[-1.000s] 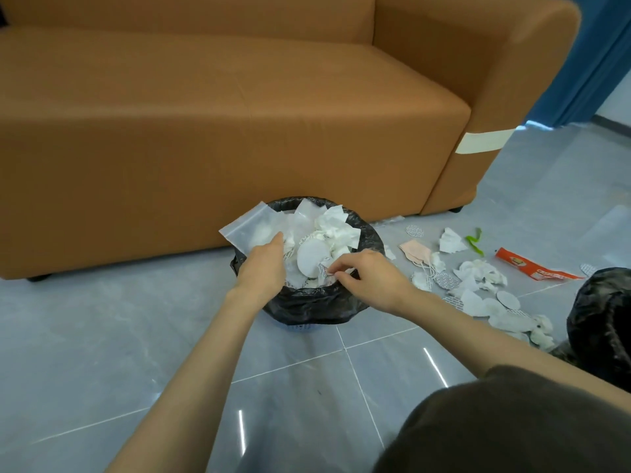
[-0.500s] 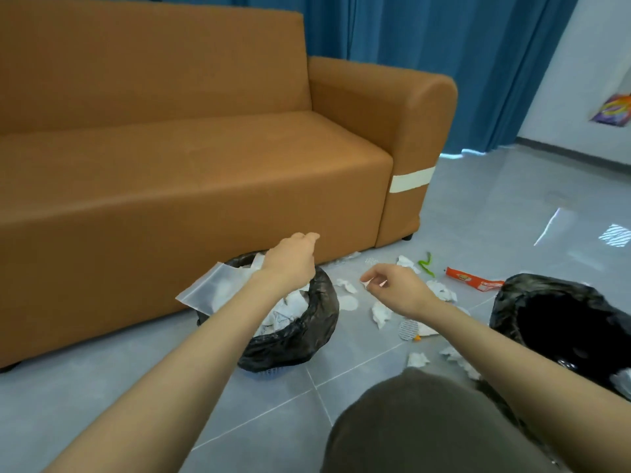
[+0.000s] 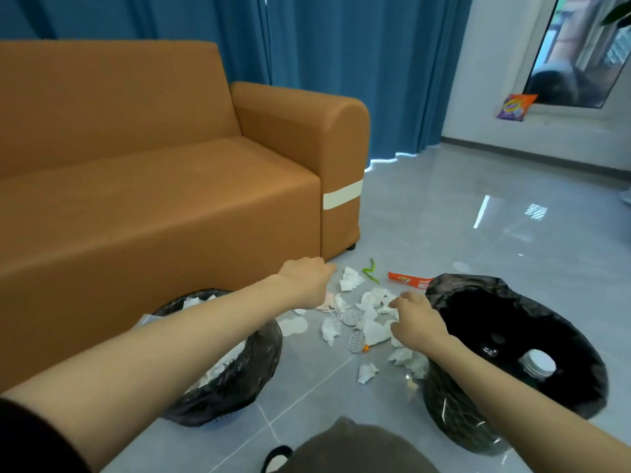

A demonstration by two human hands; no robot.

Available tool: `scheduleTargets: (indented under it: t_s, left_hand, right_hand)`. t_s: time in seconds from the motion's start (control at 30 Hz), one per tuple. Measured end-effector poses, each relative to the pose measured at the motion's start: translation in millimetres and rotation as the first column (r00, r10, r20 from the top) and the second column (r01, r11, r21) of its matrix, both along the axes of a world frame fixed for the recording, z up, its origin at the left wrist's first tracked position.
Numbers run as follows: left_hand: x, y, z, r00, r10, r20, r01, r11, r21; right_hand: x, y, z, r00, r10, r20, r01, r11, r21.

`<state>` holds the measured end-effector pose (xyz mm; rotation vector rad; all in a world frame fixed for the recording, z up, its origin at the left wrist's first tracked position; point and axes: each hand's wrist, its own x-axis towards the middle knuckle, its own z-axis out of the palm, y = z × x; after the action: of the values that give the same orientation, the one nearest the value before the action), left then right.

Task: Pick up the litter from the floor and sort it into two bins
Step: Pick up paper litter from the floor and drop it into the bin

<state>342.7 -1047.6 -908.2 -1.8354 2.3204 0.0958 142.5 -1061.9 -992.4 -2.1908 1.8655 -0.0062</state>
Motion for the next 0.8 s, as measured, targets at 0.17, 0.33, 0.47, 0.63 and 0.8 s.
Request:
scheduleTargets:
  t_s: [0.17, 0.33, 0.47, 0.63, 0.8]
  left_hand:
    - [-24, -26, -15, 0.993, -0.119, 0.006, 0.119, 0.992, 0.043]
    - [-44, -58, -46, 0.983, -0.120, -0.137, 0.123, 0.992, 0.010]
    - [-52, -81, -83, 0.967, -0.061, -0.247, 0.079, 0.995, 0.065]
    - [-60, -102, -125, 0.942, -0.023, -0.334, 0.063, 0.992, 0.109]
    - [-83, -116, -155, 0.923, 0.013, -0.384, 0.038, 0.991, 0.125]
  right_hand:
    - [-16, -12, -29, 0.982, -0.038, -0.185, 0.060, 0.992, 0.111]
    - [-31, -20, -60, 0.920, -0.063, -0.386, 0.053, 0.998, -0.037]
    - [-42, -31, -75, 0.852, -0.079, -0.518, 0.014, 0.992, -0.127]
    - [-64, -53, -77, 0.767, -0.082, -0.637, -0.004, 0.991, -0.132]
    - [-98, -68, -83, 0.702, -0.128, -0.701, 0.014, 0.986, -0.166]
